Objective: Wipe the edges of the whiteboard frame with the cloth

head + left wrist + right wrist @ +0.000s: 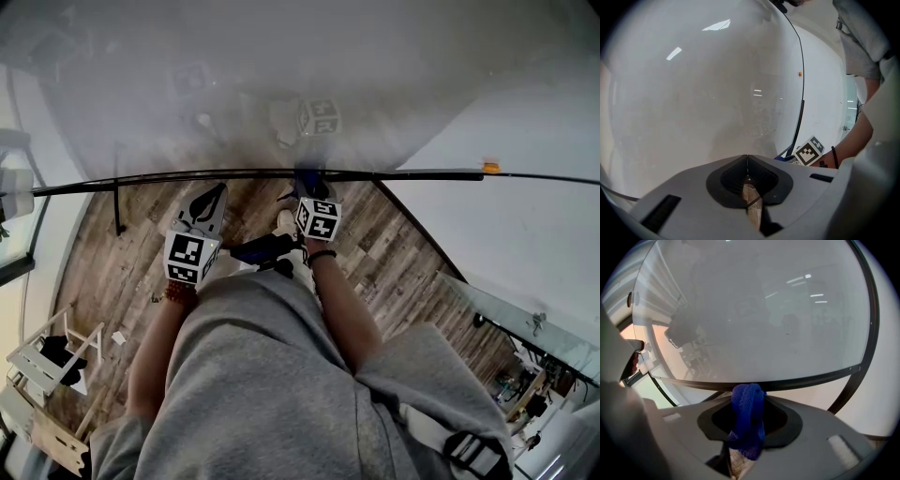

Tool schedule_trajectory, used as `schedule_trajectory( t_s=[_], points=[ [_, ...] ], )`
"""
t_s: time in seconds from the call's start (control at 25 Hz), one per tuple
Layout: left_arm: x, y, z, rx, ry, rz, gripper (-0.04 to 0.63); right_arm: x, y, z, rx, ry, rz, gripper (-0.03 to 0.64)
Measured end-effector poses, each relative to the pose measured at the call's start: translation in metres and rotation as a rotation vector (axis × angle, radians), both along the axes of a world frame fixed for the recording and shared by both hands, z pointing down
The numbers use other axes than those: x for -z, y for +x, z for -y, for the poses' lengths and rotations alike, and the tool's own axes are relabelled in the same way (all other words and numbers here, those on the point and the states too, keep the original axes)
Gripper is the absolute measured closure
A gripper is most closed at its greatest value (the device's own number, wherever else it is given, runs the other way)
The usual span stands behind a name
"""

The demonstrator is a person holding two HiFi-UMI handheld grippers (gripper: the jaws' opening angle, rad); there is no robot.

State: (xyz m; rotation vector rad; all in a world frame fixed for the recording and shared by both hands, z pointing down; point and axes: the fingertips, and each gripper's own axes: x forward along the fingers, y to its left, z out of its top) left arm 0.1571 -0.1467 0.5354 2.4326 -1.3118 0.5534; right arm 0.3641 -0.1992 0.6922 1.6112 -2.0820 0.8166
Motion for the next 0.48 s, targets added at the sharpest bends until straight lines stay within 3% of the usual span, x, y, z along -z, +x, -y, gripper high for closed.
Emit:
schedule_trajectory(
  t_s=[0.28, 0.48],
  points=[
    [0.003, -0.012, -0.001, -0.012, 0.004, 0.004, 0.584, 0.001, -0.017, -0.001, 0.001, -0.004, 0.003, 0.472],
    [0.015, -0.02, -0.003, -0.015, 0.049, -0.003, 0.584, 0.002, -0.022, -0.003, -0.013, -0.013, -0.01, 0.473]
  ],
)
